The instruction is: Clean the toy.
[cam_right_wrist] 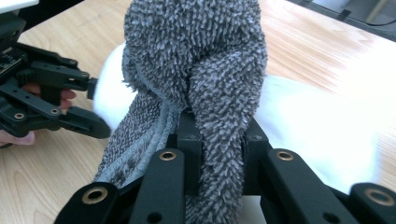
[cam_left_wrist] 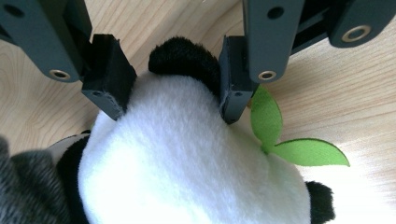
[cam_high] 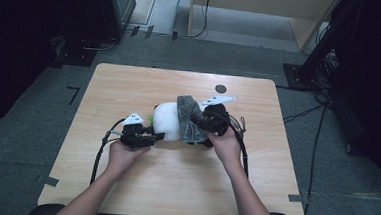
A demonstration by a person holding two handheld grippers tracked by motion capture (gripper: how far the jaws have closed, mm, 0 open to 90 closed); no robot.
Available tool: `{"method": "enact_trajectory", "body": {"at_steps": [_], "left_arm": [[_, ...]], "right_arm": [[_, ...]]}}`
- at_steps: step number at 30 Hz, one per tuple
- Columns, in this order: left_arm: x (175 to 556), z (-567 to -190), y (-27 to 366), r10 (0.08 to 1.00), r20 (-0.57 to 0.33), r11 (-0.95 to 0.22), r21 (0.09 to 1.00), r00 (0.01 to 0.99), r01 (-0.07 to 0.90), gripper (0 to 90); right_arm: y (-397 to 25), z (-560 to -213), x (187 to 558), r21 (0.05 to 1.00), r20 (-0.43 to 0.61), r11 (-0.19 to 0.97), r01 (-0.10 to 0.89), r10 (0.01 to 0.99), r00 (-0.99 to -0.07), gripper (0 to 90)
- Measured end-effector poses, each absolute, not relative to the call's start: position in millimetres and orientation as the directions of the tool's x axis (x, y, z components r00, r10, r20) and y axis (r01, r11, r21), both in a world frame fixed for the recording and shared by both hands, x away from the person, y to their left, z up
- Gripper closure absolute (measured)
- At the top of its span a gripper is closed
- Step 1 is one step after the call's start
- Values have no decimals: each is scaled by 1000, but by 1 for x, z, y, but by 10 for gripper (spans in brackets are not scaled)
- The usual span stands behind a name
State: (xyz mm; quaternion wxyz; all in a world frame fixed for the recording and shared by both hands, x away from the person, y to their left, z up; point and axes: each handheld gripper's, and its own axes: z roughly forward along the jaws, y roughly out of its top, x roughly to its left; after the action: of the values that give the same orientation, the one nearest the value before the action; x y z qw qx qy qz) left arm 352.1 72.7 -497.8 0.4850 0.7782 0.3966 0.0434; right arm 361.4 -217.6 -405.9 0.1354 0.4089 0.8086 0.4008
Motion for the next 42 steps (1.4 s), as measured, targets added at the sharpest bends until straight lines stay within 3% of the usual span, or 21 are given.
{"method": "enact_trajectory", "body": {"at_steps": [18,31,42], "left_arm": [[354,-493,72,653,-331,-235,767,681,598,520],[354,-494,72,651,-334,-225,773,682,593,521],[354,-494,71,650,-332,-222,777,683,589,521]], "right_arm": [[-286,-423,359,767,201,166,619,855,-478,764],[-306,-449,370,689,192,158,707,901,-388,768],[-312,-417,362,746,211,126,654,886,-412,776]]}}
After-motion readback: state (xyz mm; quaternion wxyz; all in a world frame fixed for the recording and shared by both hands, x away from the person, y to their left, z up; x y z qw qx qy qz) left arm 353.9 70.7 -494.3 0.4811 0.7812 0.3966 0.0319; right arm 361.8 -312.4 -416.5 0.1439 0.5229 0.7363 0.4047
